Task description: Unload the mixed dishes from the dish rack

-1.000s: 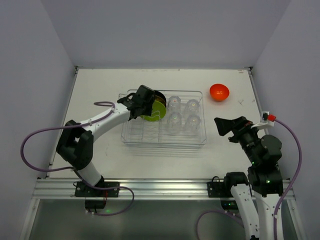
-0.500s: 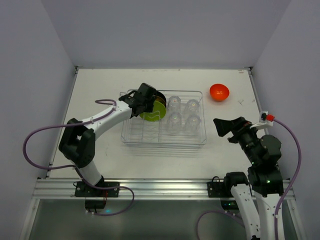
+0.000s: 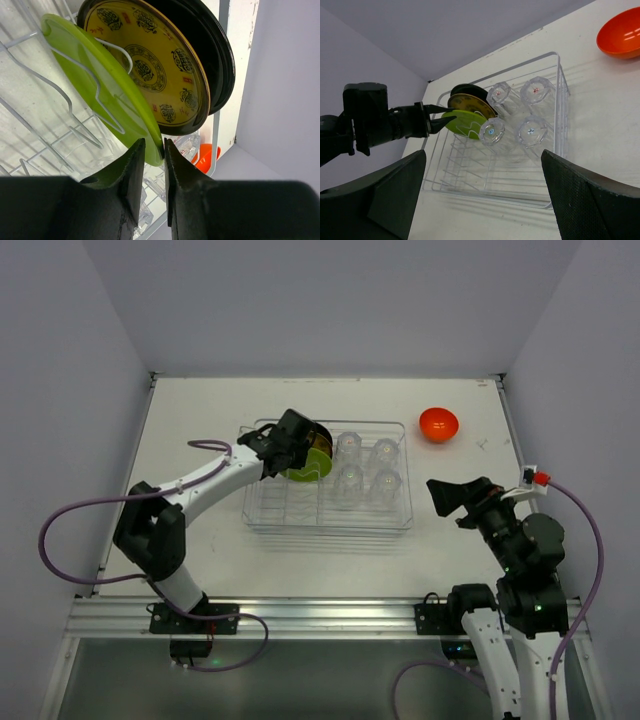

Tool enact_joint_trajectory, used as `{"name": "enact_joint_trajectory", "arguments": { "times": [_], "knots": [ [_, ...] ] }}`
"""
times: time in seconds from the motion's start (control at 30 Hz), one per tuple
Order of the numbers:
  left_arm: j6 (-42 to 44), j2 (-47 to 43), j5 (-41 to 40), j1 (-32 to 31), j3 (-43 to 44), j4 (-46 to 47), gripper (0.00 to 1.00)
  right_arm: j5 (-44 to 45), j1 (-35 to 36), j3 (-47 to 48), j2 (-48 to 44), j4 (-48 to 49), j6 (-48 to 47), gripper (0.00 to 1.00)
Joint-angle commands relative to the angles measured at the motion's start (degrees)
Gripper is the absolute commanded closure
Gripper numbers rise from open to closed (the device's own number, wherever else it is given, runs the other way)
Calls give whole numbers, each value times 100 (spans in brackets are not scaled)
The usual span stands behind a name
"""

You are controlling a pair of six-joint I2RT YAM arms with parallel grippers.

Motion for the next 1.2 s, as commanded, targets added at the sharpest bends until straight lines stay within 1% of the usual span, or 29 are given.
{"name": "enact_joint_trajectory", "arguments": {
  "times": [0.0, 0.17, 0.3, 0.47, 0.6, 0.87, 0.97, 1.0, 1.07, 1.1, 1.17],
  "knots": [
    [-775, -172, -212, -34, -115, -380, 76, -190, 14, 224, -44, -67, -106, 1],
    [-828, -225, -229, -87, -220, -371, 76, -243, 14, 224, -71, -76, -97, 1],
    [-846, -216, -238, -96, -273, -371, 73, -252, 14, 163, -115, -59, -106, 1],
    [-925, -181, -255, -157, -326, -371, 74, -261, 14, 101, -150, -59, -106, 1],
    [-986, -155, -273, -157, -361, -362, 71, -261, 14, 163, -150, -85, -132, 1],
    [-1013, -128, -361, -157, -387, -345, 72, -270, 14, 154, -132, -76, -141, 1],
    [-1039, -128, -361, -157, -405, -345, 82, -278, 14, 136, -132, -76, -141, 1],
    [-1039, -128, -343, -157, -405, -345, 89, -278, 14, 136, -132, -76, -141, 1],
    [-1048, -155, -326, -166, -414, -345, 98, -278, 14, 154, -124, -77, -150, 1],
    [-1109, -181, -326, -166, -440, -353, 100, -278, 14, 154, -123, -85, -158, 1],
    [-1232, -286, -413, -219, -510, -327, 100, -261, 14, 154, -123, -76, -158, 1]
  ]
}}
